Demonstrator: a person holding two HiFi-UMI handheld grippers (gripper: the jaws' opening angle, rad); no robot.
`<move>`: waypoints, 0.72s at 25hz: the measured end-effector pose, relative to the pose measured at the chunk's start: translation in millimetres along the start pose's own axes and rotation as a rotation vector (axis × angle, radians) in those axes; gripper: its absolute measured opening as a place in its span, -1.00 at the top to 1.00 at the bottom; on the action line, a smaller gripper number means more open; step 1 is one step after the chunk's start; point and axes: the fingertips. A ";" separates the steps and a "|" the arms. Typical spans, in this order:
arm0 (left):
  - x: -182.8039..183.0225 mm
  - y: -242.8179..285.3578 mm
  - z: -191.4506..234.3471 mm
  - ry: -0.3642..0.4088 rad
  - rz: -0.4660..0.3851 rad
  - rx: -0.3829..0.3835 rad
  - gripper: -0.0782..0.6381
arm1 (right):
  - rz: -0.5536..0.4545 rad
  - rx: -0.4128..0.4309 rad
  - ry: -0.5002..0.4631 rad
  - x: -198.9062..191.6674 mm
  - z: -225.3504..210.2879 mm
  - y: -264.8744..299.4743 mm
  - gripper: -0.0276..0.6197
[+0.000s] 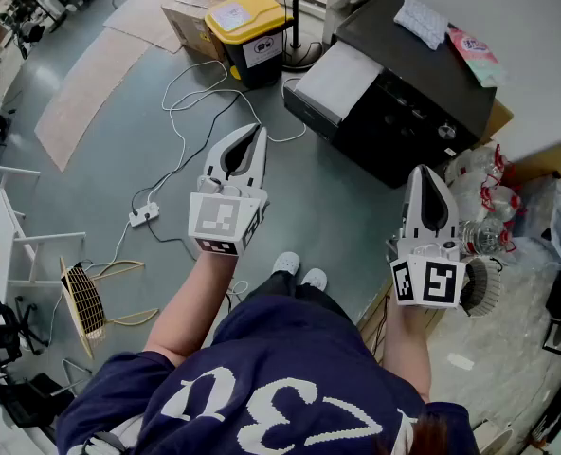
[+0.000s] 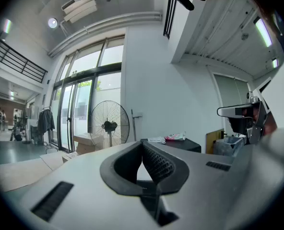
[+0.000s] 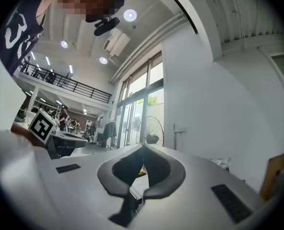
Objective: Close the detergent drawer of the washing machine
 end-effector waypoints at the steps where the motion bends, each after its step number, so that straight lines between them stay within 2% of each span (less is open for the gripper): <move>1: 0.1 -1.7 -2.9 -0.001 0.000 0.001 0.73 | -0.001 0.001 -0.001 0.5 -1.2 -3.6 0.87; 7: 2.7 -7.8 -18.9 0.000 -0.004 0.019 0.73 | -0.029 -0.001 0.026 5.1 -15.5 -23.7 0.87; 18: 6.8 -18.9 -47.0 0.013 -0.012 0.074 0.73 | -0.053 0.064 0.047 5.9 -35.9 -44.7 0.87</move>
Point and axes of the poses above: the fingertips, and each gripper's own axes: y forward along the fingers, z to its left, x out of its top, and after that the axes turned 6 degrees about x, right-handed
